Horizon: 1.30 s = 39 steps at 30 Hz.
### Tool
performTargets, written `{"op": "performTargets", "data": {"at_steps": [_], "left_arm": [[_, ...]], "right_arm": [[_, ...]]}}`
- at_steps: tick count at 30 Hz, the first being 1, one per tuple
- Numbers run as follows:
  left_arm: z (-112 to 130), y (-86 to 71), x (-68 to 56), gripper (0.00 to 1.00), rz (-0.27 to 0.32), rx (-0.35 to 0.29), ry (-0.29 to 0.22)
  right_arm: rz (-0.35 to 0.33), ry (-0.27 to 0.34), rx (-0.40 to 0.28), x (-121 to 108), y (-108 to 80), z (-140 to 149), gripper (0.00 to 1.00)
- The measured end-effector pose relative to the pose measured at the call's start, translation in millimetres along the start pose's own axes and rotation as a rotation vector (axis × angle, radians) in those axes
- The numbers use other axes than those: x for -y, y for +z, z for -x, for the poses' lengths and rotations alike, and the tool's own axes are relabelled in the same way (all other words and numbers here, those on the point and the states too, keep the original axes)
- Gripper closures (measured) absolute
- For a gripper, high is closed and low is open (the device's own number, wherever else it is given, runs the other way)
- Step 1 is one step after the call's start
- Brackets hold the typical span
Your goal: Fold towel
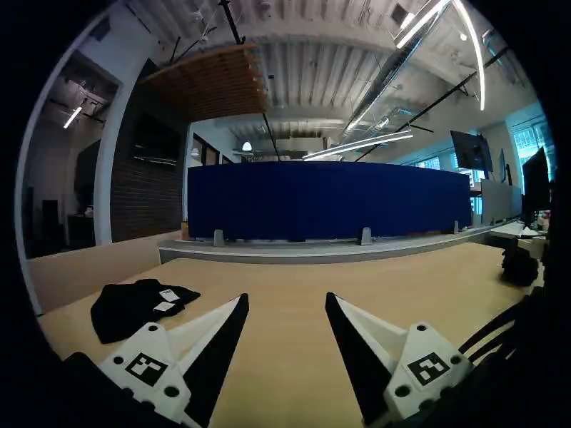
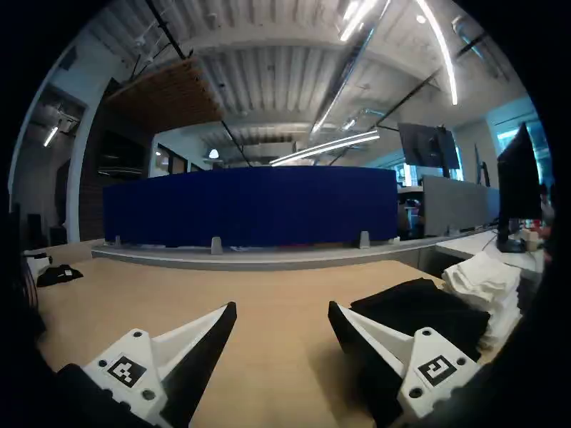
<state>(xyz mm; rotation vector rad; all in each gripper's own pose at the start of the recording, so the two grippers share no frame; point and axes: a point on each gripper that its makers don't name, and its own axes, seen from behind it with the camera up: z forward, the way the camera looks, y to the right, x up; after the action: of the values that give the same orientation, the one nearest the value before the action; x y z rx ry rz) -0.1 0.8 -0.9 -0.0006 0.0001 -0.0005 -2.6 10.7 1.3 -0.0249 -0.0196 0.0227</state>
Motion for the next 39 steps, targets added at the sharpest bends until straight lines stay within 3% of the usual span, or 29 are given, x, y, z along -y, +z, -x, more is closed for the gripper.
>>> {"op": "performTargets", "data": {"at_steps": [39], "left_arm": [[-0.6,0.0,-0.8,0.21,0.000,0.000,0.000]], "right_arm": [[-0.028,-0.024,-0.019,7.7,-6.4,-1.3,0.00]]}}
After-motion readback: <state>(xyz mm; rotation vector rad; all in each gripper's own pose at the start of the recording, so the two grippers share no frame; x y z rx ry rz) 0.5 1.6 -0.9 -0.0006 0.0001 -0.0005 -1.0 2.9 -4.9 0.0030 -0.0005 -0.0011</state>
